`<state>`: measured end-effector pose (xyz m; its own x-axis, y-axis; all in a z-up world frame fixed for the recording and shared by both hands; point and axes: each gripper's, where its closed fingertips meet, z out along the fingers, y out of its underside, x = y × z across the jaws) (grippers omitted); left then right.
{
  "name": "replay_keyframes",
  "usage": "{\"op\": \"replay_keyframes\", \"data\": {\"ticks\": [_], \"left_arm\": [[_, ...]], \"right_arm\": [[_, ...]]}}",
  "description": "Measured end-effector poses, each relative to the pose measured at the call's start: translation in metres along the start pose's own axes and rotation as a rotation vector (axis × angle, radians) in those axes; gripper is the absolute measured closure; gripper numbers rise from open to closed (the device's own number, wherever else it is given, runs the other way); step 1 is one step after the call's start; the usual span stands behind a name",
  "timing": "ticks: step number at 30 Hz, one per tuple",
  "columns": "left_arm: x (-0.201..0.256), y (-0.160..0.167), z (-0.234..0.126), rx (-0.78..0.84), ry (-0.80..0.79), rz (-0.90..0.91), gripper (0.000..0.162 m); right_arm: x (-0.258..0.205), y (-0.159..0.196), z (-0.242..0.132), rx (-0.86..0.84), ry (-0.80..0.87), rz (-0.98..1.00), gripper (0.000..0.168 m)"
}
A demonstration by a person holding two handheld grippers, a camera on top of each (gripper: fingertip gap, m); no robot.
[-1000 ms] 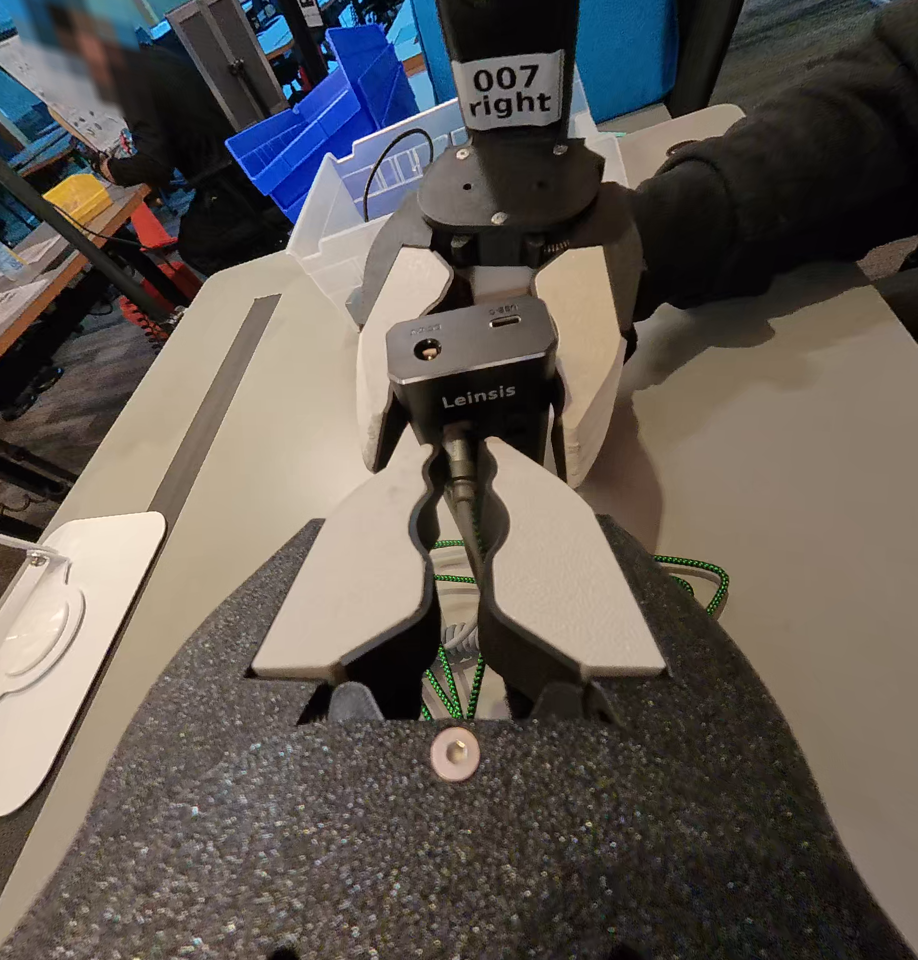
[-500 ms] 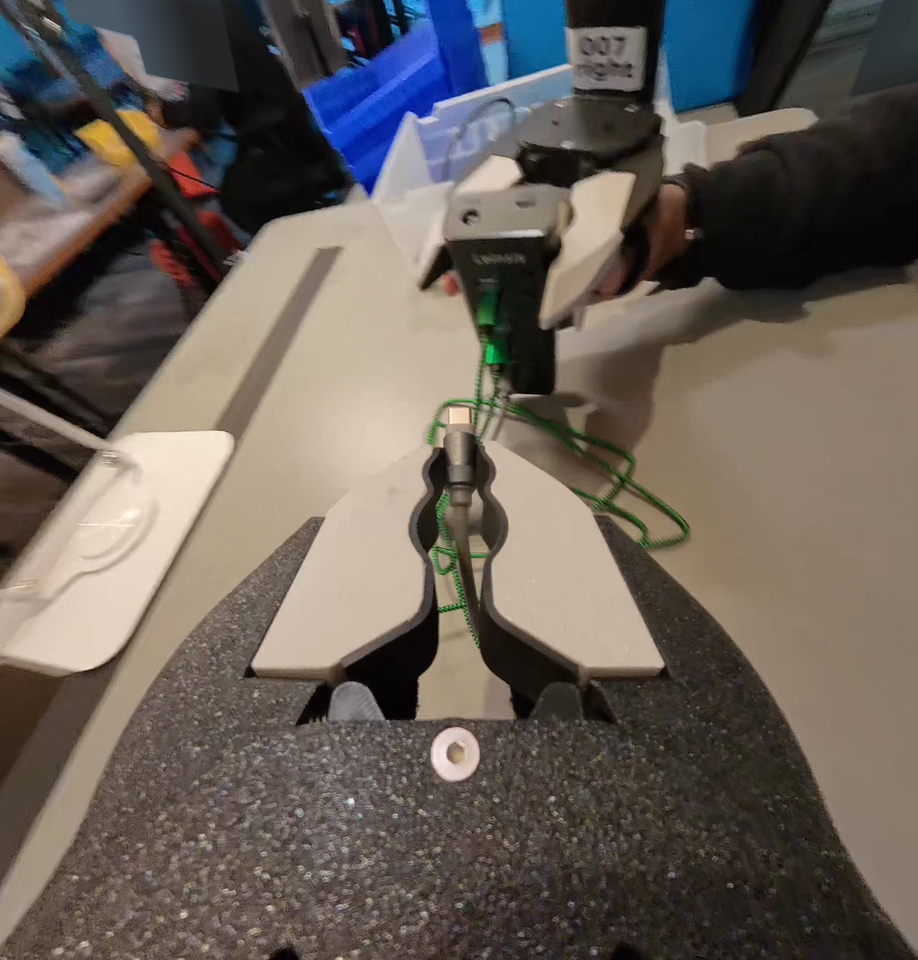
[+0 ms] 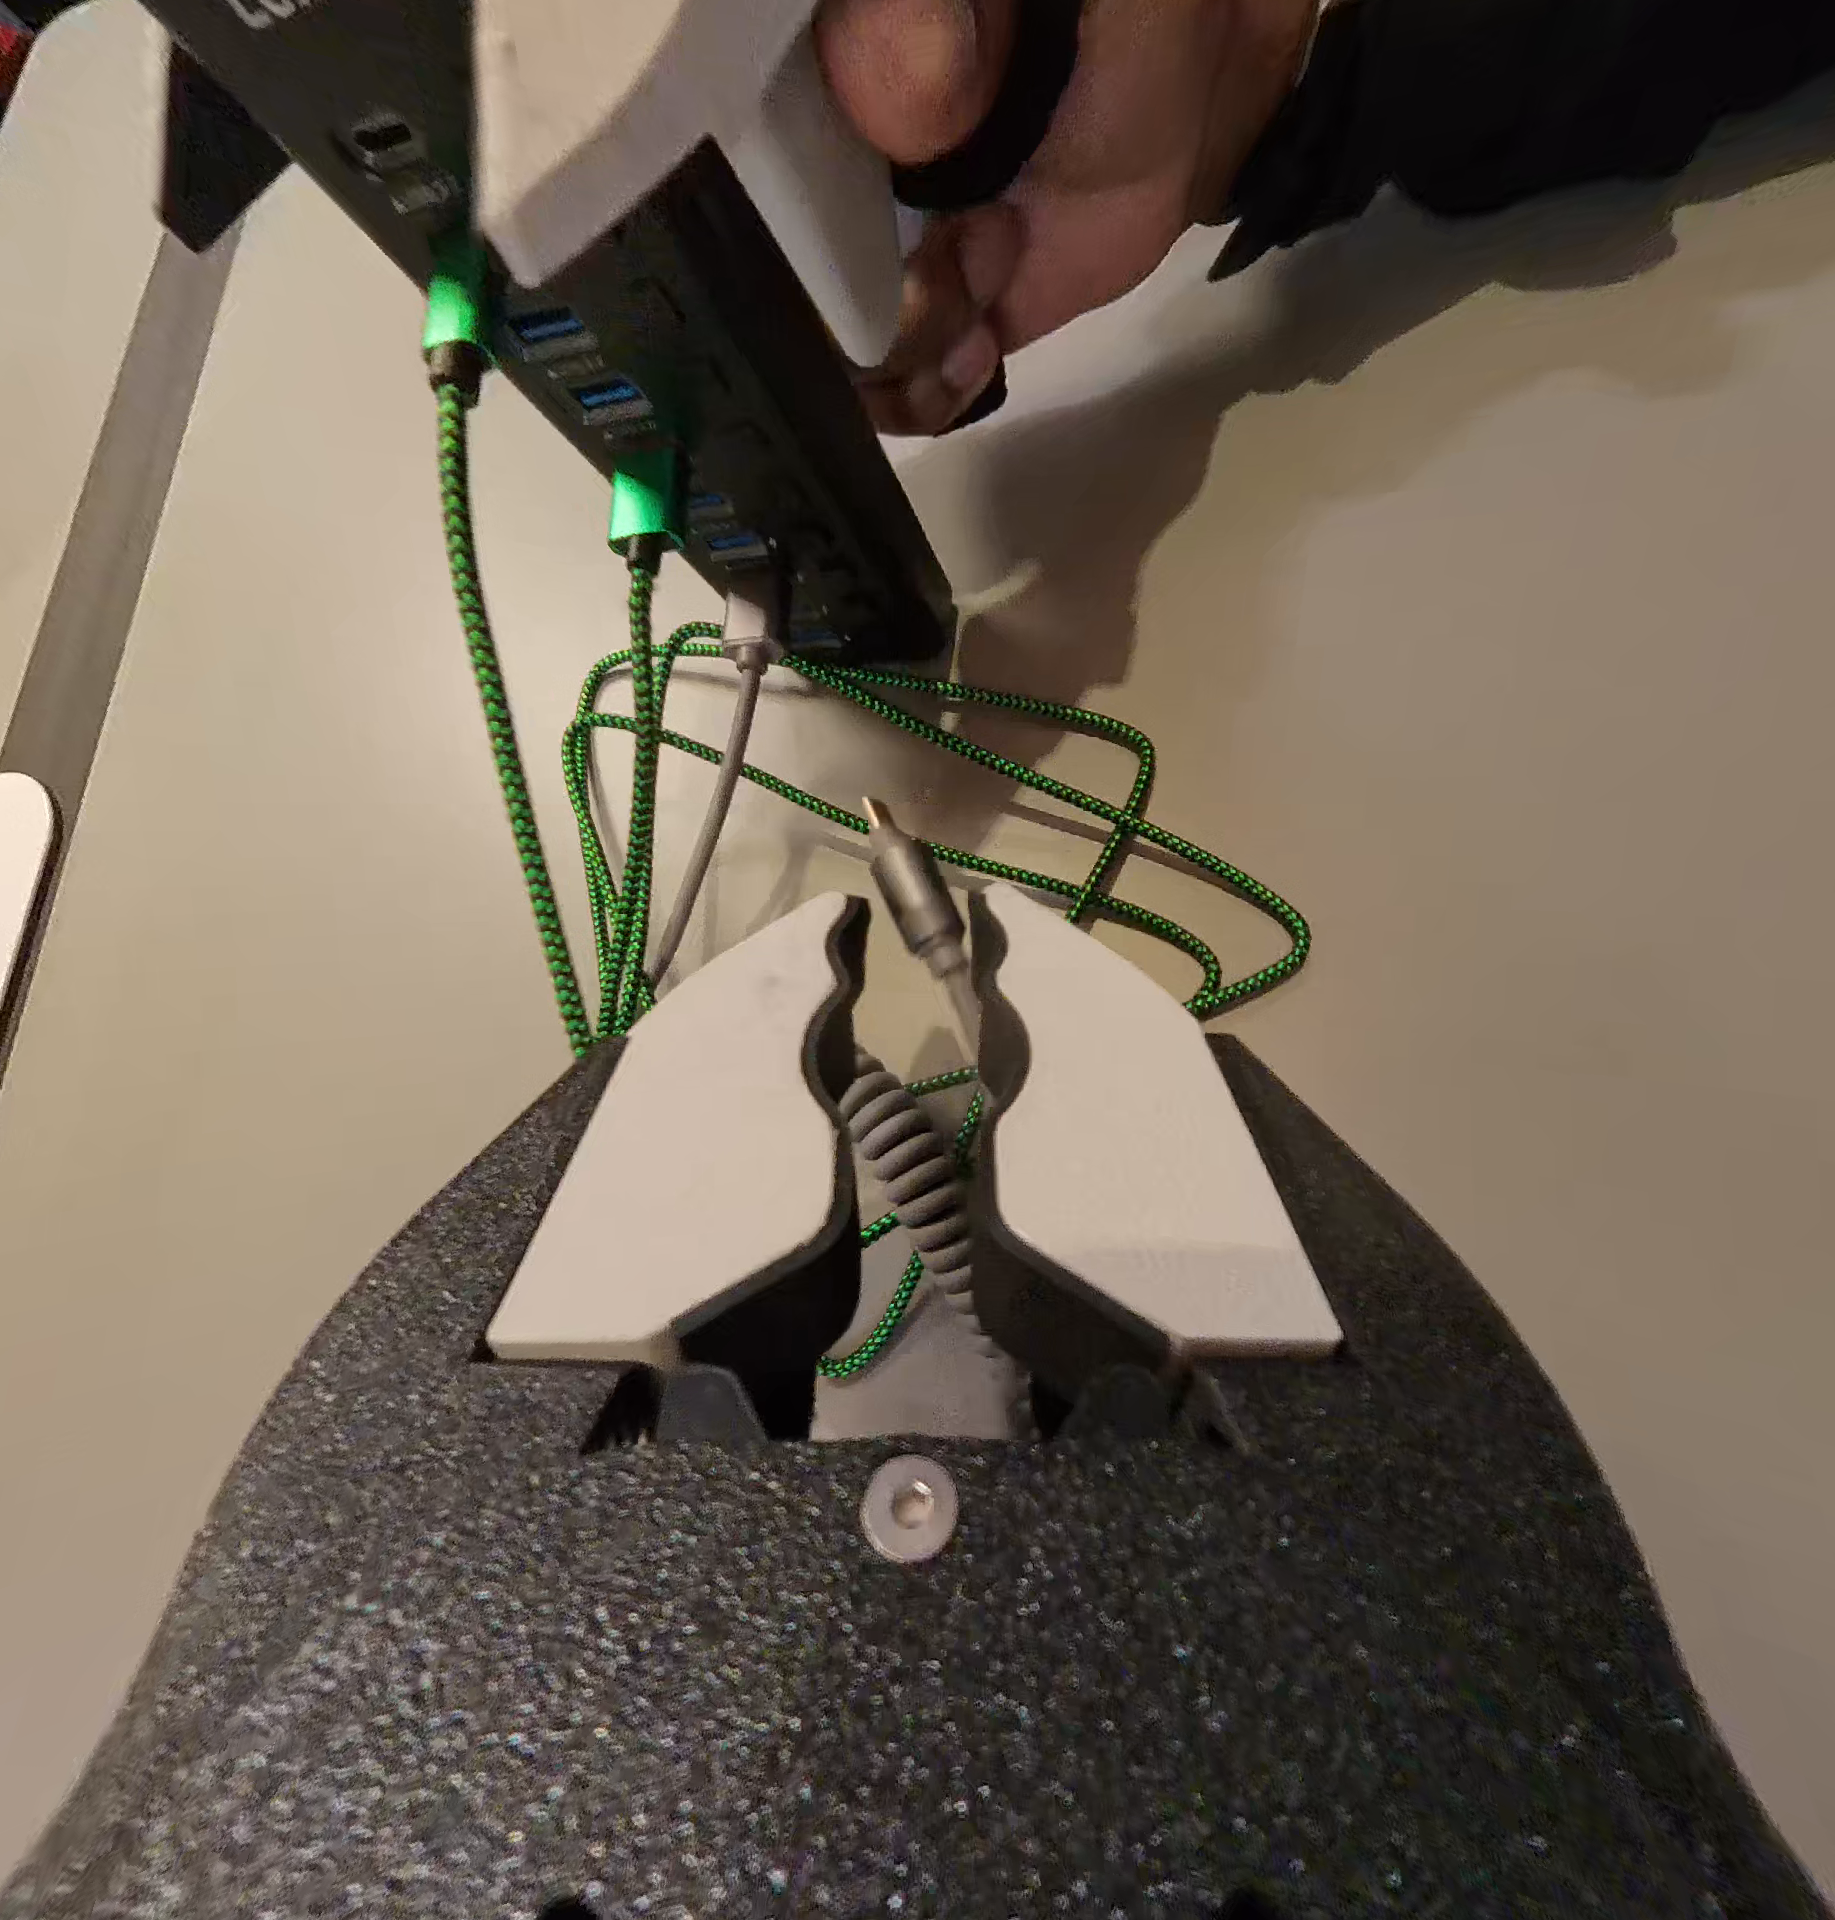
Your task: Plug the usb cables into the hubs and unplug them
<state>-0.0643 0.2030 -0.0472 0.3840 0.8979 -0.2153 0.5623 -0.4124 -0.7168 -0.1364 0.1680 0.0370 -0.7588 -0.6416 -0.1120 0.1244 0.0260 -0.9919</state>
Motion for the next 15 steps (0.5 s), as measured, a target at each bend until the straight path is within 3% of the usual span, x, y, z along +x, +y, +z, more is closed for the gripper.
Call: {"op": "replay_keyframes", "data": {"ticks": [5, 8, 11, 15], "left_arm": [[-0.004, -0.023, -0.004, 0.103, -0.005, -0.051, 0.130], [-0.009, -0.039, 0.003, 0.215, 0.040, -0.184, 0.139], [-0.014, -0.034, 0.029, 0.166, 0.023, -0.259, 0.141], [-0.022, -0.028, 0.048, 0.087, -0.107, -0.196, 0.144]], "right_arm": [[0.004, -0.002, -0.001, 0.022, 0.007, 0.038, 0.106], [0.003, -0.002, 0.000, 0.027, 0.006, 0.037, 0.106], [0.001, -0.001, 0.001, 0.028, 0.005, 0.029, 0.106], [0.001, -0.001, 0.000, 0.028, 0.007, 0.017, 0.105]]}}
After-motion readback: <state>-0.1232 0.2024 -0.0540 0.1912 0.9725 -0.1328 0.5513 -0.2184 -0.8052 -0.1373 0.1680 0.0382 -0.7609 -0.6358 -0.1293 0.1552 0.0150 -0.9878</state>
